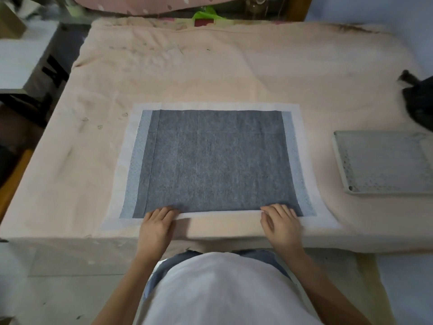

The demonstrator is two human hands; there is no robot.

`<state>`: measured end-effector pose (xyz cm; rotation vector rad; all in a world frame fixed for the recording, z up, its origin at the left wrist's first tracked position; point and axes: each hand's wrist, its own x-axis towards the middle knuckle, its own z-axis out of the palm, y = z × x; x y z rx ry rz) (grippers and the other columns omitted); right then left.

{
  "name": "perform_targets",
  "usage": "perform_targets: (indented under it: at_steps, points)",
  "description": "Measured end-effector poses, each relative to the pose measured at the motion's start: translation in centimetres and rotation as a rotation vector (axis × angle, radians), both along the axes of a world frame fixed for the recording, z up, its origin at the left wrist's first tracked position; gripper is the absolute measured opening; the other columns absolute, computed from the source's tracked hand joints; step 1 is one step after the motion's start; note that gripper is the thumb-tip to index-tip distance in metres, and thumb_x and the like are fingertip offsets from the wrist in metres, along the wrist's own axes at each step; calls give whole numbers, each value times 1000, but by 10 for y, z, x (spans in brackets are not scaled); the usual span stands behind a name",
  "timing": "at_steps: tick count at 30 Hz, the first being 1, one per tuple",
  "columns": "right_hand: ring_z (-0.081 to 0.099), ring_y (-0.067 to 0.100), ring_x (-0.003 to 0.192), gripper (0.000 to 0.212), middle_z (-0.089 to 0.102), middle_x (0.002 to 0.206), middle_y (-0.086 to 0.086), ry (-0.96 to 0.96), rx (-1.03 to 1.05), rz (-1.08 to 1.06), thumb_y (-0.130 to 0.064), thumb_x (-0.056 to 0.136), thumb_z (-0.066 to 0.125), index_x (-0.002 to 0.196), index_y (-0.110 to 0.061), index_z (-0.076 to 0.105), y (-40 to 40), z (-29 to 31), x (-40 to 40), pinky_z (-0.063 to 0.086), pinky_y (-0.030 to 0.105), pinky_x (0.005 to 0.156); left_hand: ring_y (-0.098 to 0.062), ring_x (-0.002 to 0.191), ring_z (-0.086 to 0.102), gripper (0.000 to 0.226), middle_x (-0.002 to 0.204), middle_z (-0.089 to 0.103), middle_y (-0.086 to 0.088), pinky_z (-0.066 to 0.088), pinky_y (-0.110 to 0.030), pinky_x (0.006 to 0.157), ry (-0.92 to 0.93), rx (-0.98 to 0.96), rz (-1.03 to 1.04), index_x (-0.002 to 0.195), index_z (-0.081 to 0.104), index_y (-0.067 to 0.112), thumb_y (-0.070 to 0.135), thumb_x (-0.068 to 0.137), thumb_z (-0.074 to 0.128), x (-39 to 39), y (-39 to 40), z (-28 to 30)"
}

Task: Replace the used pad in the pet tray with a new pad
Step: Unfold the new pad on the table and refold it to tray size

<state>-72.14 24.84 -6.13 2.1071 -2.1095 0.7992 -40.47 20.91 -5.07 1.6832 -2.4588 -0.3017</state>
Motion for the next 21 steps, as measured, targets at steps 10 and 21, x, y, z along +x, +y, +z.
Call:
perform_targets:
  at_steps: [10, 21]
  points:
    - [52, 26, 48, 17, 59, 56, 2, 5, -216, -137, -13, 72, 48, 60, -9, 60, -51, 91, 6, 42, 30, 53, -28, 63, 65, 36, 76, 66, -8, 49, -31, 49, 188, -197, -91, 90, 69, 4, 25, 85, 40, -5, -62, 79]
    - [37, 28, 36, 13, 47, 41, 3, 28, -597, -103, -11, 59, 44, 48, -9, 52, -76, 231, -6, 19, 24, 45, -9, 68, 52, 29, 70, 59, 6, 39, -14, 59, 380, -521, -165, 84, 69, 5, 24, 85, 48, 1, -99, 215]
